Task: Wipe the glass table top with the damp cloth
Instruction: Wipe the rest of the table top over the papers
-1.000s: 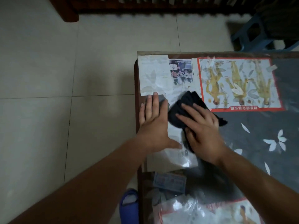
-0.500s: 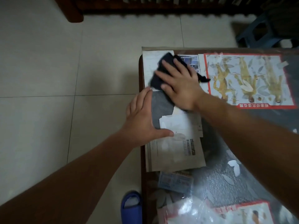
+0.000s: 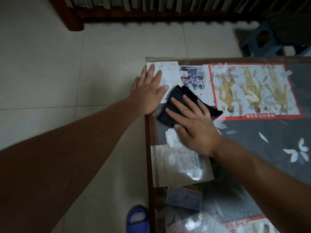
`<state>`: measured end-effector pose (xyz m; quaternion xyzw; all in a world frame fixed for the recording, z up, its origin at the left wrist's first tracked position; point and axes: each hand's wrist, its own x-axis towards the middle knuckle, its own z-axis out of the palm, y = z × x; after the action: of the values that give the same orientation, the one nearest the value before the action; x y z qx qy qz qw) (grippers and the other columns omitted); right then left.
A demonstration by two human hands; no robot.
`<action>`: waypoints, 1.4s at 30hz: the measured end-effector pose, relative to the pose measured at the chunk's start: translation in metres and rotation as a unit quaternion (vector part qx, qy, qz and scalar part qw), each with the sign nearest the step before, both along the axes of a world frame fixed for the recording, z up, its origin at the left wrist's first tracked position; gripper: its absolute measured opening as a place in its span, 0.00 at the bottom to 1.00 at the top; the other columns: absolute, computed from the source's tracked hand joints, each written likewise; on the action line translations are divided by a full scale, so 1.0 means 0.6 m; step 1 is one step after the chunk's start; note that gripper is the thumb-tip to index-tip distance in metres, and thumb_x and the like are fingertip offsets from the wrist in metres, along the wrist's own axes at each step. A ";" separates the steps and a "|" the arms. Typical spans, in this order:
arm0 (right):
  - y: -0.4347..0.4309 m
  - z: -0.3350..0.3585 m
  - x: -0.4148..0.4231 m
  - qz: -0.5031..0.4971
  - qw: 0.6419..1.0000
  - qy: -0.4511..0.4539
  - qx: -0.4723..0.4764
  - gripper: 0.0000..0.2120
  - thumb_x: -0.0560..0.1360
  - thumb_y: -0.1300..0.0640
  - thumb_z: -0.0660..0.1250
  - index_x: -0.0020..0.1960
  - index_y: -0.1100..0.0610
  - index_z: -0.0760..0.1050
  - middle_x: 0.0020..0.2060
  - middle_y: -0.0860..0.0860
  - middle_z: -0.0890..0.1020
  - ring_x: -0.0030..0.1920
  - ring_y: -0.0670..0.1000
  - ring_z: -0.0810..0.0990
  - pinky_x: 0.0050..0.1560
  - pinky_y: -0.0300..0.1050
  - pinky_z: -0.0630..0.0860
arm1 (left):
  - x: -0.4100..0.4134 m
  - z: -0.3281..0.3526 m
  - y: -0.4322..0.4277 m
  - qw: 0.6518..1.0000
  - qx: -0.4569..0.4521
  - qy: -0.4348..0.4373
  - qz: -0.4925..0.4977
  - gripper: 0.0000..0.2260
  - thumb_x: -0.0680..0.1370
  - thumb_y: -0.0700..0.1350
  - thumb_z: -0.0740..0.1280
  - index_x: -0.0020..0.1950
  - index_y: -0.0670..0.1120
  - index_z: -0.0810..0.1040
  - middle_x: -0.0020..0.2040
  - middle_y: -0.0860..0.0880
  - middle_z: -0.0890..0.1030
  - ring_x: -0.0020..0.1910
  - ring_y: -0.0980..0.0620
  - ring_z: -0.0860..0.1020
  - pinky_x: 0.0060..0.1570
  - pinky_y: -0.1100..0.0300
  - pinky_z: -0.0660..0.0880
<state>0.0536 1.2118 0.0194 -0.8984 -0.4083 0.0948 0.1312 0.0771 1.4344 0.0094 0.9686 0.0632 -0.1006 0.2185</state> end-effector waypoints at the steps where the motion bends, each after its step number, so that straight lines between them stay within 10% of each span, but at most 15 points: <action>1: -0.005 0.002 -0.016 0.004 1.000 -0.001 -0.004 0.24 0.81 0.46 0.52 0.76 0.44 0.64 0.79 0.46 0.59 0.81 0.54 0.49 0.76 0.65 0.50 | -0.001 -0.008 -0.002 0.999 0.032 0.021 -0.013 0.31 0.82 0.61 0.47 0.80 0.50 0.45 0.81 0.48 0.39 0.79 0.48 0.37 0.76 0.45 0.38; 7: -0.082 0.009 -0.170 0.119 0.992 -0.003 -0.040 0.27 0.78 0.46 0.61 0.76 0.40 0.64 0.80 0.45 0.57 0.80 0.56 0.52 0.74 0.65 0.56 | -0.011 -0.015 -0.002 0.990 0.132 -0.026 -0.038 0.37 0.78 0.69 0.45 0.80 0.49 0.44 0.81 0.46 0.39 0.78 0.46 0.36 0.75 0.42 0.36; 13: -0.004 0.004 -0.101 -0.036 0.999 -0.010 -0.036 0.24 0.81 0.44 0.55 0.77 0.41 0.63 0.80 0.46 0.57 0.80 0.56 0.49 0.75 0.66 0.49 | -0.016 -0.023 -0.004 0.985 0.152 -0.073 -0.038 0.38 0.77 0.69 0.46 0.80 0.46 0.52 0.81 0.43 0.49 0.79 0.43 0.45 0.75 0.41 0.43; 19: -0.133 0.016 -0.265 0.158 0.985 -0.003 -0.072 0.29 0.75 0.44 0.63 0.76 0.40 0.63 0.80 0.45 0.57 0.80 0.57 0.51 0.73 0.66 0.57 | -0.016 -0.028 -0.008 0.983 0.156 -0.092 -0.029 0.38 0.76 0.69 0.47 0.79 0.46 0.55 0.81 0.43 0.51 0.79 0.43 0.48 0.74 0.40 0.45; 27: -0.080 0.005 -0.180 -0.031 0.999 -0.020 -0.038 0.23 0.81 0.45 0.55 0.76 0.44 0.66 0.80 0.48 0.59 0.80 0.57 0.52 0.75 0.66 0.53 | -0.046 0.021 -0.062 0.973 0.169 -0.119 -0.098 0.27 0.81 0.54 0.57 0.78 0.46 0.59 0.80 0.40 0.55 0.79 0.41 0.50 0.76 0.43 0.45; 32: -0.117 0.008 -0.264 0.042 0.997 -0.024 -0.058 0.29 0.75 0.45 0.63 0.75 0.43 0.65 0.79 0.49 0.59 0.79 0.59 0.55 0.73 0.67 0.57 | -0.110 0.002 -0.105 0.986 0.107 -0.047 -0.122 0.29 0.82 0.61 0.47 0.81 0.51 0.48 0.81 0.44 0.42 0.79 0.46 0.39 0.76 0.47 0.39; 42: -0.155 0.015 -0.319 0.101 0.994 0.010 -0.039 0.26 0.78 0.46 0.62 0.75 0.42 0.65 0.80 0.46 0.56 0.80 0.56 0.51 0.76 0.64 0.52 | -0.088 -0.009 -0.093 0.973 0.163 -0.071 -0.147 0.31 0.80 0.63 0.41 0.80 0.51 0.48 0.81 0.42 0.46 0.79 0.43 0.43 0.76 0.44 0.42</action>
<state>-0.1380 1.1186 0.0285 -0.8562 -0.4913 0.1325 0.0898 0.0244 1.3785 0.0040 0.9945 -0.0803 -0.0505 0.0440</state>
